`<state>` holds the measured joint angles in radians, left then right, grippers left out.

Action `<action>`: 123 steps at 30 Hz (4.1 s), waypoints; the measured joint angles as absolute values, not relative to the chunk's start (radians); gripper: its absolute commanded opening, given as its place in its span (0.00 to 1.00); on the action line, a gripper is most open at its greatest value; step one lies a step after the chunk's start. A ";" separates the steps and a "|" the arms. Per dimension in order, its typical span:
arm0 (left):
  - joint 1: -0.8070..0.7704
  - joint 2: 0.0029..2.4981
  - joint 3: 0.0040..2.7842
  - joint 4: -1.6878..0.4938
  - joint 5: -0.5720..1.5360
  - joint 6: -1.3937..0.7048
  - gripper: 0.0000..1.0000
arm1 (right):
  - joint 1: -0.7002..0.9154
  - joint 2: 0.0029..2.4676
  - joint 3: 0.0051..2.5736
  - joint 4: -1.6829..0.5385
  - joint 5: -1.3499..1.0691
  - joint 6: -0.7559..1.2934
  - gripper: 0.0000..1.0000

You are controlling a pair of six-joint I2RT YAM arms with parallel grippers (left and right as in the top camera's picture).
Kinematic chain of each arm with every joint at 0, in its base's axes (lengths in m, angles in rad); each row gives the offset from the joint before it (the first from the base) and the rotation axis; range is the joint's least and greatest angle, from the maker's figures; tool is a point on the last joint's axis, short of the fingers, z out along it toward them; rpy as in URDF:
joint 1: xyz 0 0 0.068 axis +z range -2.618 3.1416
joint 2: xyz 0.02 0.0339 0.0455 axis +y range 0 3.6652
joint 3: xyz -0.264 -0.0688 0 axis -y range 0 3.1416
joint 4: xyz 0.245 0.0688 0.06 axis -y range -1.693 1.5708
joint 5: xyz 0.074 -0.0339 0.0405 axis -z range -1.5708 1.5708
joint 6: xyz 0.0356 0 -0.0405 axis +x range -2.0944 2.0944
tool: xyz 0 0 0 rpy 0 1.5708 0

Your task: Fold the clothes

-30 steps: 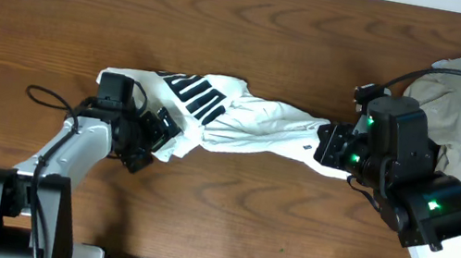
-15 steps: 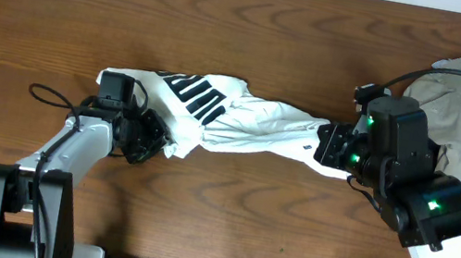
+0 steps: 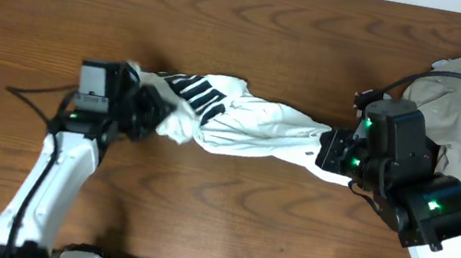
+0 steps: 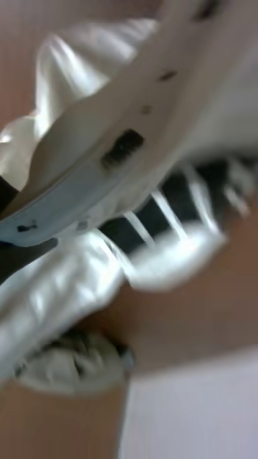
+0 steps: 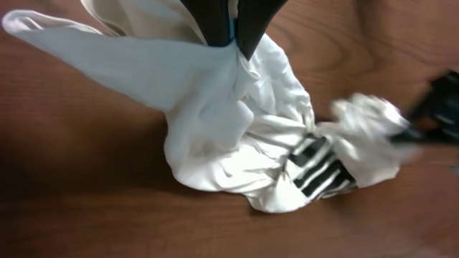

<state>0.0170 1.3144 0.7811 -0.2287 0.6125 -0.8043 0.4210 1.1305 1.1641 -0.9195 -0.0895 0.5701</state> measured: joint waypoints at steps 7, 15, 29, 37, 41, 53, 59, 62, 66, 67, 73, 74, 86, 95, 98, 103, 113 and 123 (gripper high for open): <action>0.024 1.331 0.799 -0.004 0.288 -0.865 0.06 | 0.421 1.131 1.164 -0.968 -0.084 0.570 0.02; 0.054 1.547 0.799 0.150 -0.211 -0.783 0.15 | 0.421 1.131 1.164 -0.984 -0.084 0.570 0.02; 0.094 1.590 0.799 0.206 -0.324 -0.555 0.41 | 0.421 1.131 1.164 -1.010 -0.090 0.570 0.02; 0.094 1.406 0.798 0.111 -0.165 -0.540 0.64 | 0.421 1.131 1.164 -1.014 -0.089 0.570 0.02; 0.090 1.259 0.802 -0.015 0.072 -0.543 0.64 | 0.421 1.131 1.164 -1.004 -0.087 0.570 0.02; -0.155 1.302 0.804 -0.417 0.444 -0.614 0.71 | 0.421 1.131 1.164 -0.967 -0.070 0.574 0.02; -0.227 1.370 0.804 -0.421 0.473 -0.768 0.77 | 0.421 1.131 1.164 -0.967 -0.071 0.574 0.02; -0.226 1.398 0.804 -0.420 0.473 -0.818 0.78 | 0.421 1.131 1.164 -0.967 -0.071 0.575 0.02; -0.226 1.467 0.804 -0.406 0.473 -0.868 0.79 | 0.421 1.131 1.164 -0.967 -0.071 0.575 0.02; -0.226 1.484 0.804 -0.396 0.473 -0.876 0.79 | 0.421 1.131 1.164 -0.967 -0.071 0.575 0.01; -0.226 1.589 0.804 -0.270 0.476 -0.902 0.79 | 0.421 1.131 1.164 -0.969 -0.071 0.576 0.02; -0.226 1.599 0.804 -0.248 0.476 -0.905 0.79 | 0.421 1.131 1.164 -0.970 -0.071 0.577 0.02; -0.178 1.612 0.804 -0.201 0.464 -0.923 0.24 | 0.421 1.131 1.164 -0.979 -0.071 0.578 0.02; -0.175 1.608 0.804 -0.220 0.465 -0.877 0.06 | 0.421 1.131 1.164 -0.986 -0.070 0.578 0.01; -0.158 1.573 0.804 -0.281 0.464 -0.846 0.06 | 0.415 1.131 1.164 -0.986 -0.071 0.578 0.01; -0.120 1.409 0.833 -0.478 0.417 -0.773 0.06 | 0.372 1.131 1.164 -0.987 -0.071 0.577 0.01; -0.119 1.009 1.032 -0.806 0.300 -0.643 0.06 | 0.303 1.131 1.164 -0.983 -0.054 0.570 0.01; -0.121 0.855 1.267 -1.034 0.261 -0.556 0.05 | 0.285 1.131 1.172 -0.980 -0.090 0.555 0.01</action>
